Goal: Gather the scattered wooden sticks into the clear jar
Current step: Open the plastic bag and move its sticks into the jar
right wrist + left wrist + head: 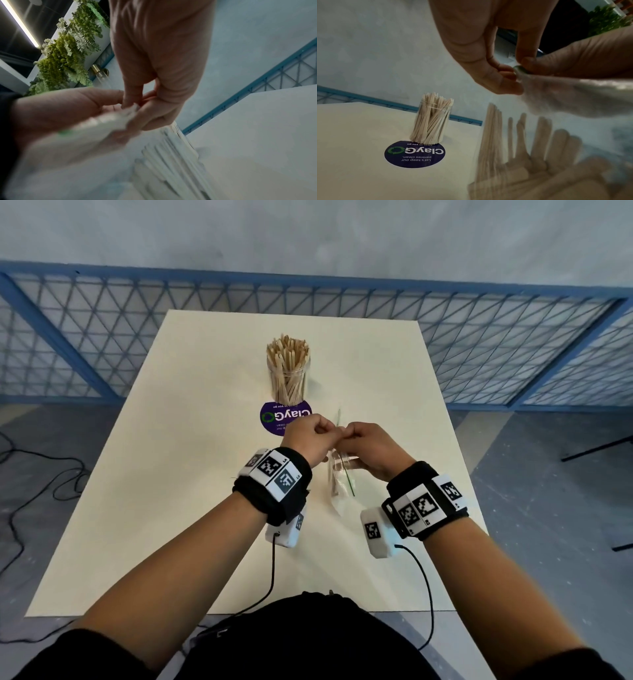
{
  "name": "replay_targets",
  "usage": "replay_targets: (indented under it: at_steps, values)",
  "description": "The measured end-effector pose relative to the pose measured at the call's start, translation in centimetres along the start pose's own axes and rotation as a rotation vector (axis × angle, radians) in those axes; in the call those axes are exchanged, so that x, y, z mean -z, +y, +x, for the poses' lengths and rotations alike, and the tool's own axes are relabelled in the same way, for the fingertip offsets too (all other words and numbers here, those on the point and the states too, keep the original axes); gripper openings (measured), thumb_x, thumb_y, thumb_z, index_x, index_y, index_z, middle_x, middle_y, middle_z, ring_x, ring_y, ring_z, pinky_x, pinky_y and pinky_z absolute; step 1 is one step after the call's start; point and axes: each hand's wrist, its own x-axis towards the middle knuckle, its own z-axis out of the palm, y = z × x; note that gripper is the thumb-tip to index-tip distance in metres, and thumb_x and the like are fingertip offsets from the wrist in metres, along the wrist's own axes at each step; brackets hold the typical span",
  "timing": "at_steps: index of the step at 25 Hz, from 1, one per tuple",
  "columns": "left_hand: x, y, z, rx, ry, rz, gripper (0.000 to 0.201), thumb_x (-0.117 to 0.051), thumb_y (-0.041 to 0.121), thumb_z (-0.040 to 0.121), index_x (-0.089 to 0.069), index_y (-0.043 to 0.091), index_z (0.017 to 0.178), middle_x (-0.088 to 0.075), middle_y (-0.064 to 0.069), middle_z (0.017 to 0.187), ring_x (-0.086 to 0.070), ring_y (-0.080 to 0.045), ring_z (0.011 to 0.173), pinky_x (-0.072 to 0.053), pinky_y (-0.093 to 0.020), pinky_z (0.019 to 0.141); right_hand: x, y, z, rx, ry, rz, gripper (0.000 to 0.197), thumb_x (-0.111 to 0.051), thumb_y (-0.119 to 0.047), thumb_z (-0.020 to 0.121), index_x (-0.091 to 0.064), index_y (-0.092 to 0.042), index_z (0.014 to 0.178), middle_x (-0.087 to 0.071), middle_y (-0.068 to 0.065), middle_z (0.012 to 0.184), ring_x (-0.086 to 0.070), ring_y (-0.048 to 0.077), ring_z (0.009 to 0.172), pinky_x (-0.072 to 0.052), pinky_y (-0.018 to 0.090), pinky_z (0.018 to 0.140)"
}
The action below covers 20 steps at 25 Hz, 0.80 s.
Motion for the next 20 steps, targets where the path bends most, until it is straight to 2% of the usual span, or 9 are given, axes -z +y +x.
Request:
replay_targets:
  at_steps: [3,5,8,10,13,15,17,18,20]
  values:
    - [0.4,0.5,0.1,0.068,-0.057,-0.041,0.027,-0.056,0.007,0.088,-0.055,0.02,0.064,-0.058,0.002,0.073,-0.058,-0.01,0.062,-0.053,-0.019,0.048,-0.1,0.0,-0.2,0.01,0.006,0.005,0.027,-0.061,0.004,0.083,-0.047,-0.011,0.065,-0.055,0.006,0.065,-0.061,0.01,0.053,-0.054,0.02,0.048]
    - [0.6,0.7,0.1,0.093,-0.071,-0.074,0.027,-0.054,0.006,0.088,-0.055,0.019,0.064,-0.058,0.002,0.072,-0.059,-0.011,0.063,-0.053,-0.021,0.049,-0.3,0.0,-0.2,0.016,-0.022,0.043,0.024,-0.058,-0.001,0.087,-0.048,-0.01,0.067,-0.055,0.007,0.07,-0.061,0.015,0.062,-0.055,0.02,0.05]
    - [0.9,0.8,0.0,-0.007,-0.052,-0.012,0.029,-0.056,0.007,0.088,-0.053,0.022,0.063,-0.059,0.001,0.067,-0.059,-0.01,0.06,-0.053,-0.025,0.054,-0.5,-0.1,-0.4,0.014,-0.065,0.076,0.025,-0.046,-0.018,0.097,-0.047,-0.012,0.073,-0.053,0.011,0.08,-0.058,0.021,0.07,-0.058,0.026,0.054]
    - [1.2,0.6,0.0,-0.093,-0.044,0.057,0.031,-0.057,0.009,0.088,-0.052,0.025,0.061,-0.057,0.005,0.064,-0.057,-0.012,0.06,-0.055,-0.032,0.067,-0.7,-0.3,-0.4,0.048,-0.054,0.034,0.028,-0.041,-0.022,0.099,-0.045,-0.013,0.073,-0.05,0.011,0.08,-0.056,0.02,0.066,-0.058,0.027,0.053]
    - [1.5,0.5,0.0,-0.137,-0.058,0.082,0.033,-0.055,0.007,0.087,-0.051,0.026,0.061,-0.057,0.003,0.061,-0.061,-0.021,0.065,-0.056,-0.039,0.077,-1.0,-0.5,-0.4,0.109,-0.02,0.009,0.03,-0.038,-0.015,0.099,-0.043,-0.013,0.069,-0.052,0.009,0.073,-0.06,0.018,0.063,-0.058,0.029,0.059]
    - [1.6,0.5,0.2,-0.127,-0.006,0.051,0.034,-0.053,0.003,0.087,-0.049,0.023,0.06,-0.056,-0.001,0.061,-0.064,-0.027,0.068,-0.057,-0.042,0.074,-1.2,-0.7,-0.2,0.102,0.021,0.112,0.03,-0.037,-0.005,0.096,-0.042,-0.01,0.067,-0.055,0.013,0.072,-0.065,0.017,0.057,-0.059,0.028,0.06]
    - [1.7,0.3,0.6,-0.036,0.08,-0.077,0.034,-0.049,0.002,0.088,-0.047,0.019,0.059,-0.055,-0.007,0.061,-0.065,-0.025,0.062,-0.057,-0.042,0.069,-1.4,-0.8,0.0,0.062,0.06,0.254,0.028,-0.036,0.001,0.092,-0.041,-0.008,0.066,-0.058,0.019,0.077,-0.067,0.022,0.056,-0.059,0.028,0.058]
    - [1.7,0.1,0.9,-0.004,0.092,-0.122,0.033,-0.048,0.003,0.089,-0.047,0.018,0.059,-0.055,-0.009,0.063,-0.067,-0.025,0.063,-0.058,-0.043,0.068,-1.5,-0.9,0.1,0.044,0.081,0.267,0.027,-0.036,0.001,0.091,-0.042,-0.008,0.066,-0.058,0.02,0.08,-0.066,0.025,0.058,-0.059,0.029,0.058]
    - [1.6,-0.1,1.1,-0.009,0.101,-0.1,0.028,-0.049,0.007,0.089,-0.05,0.016,0.063,-0.056,-0.009,0.066,-0.068,-0.032,0.075,-0.058,-0.049,0.075,-1.7,-0.9,0.0,0.014,0.11,0.132,0.026,-0.039,-0.007,0.093,-0.044,-0.009,0.068,-0.055,0.015,0.079,-0.06,0.025,0.062,-0.057,0.032,0.058]
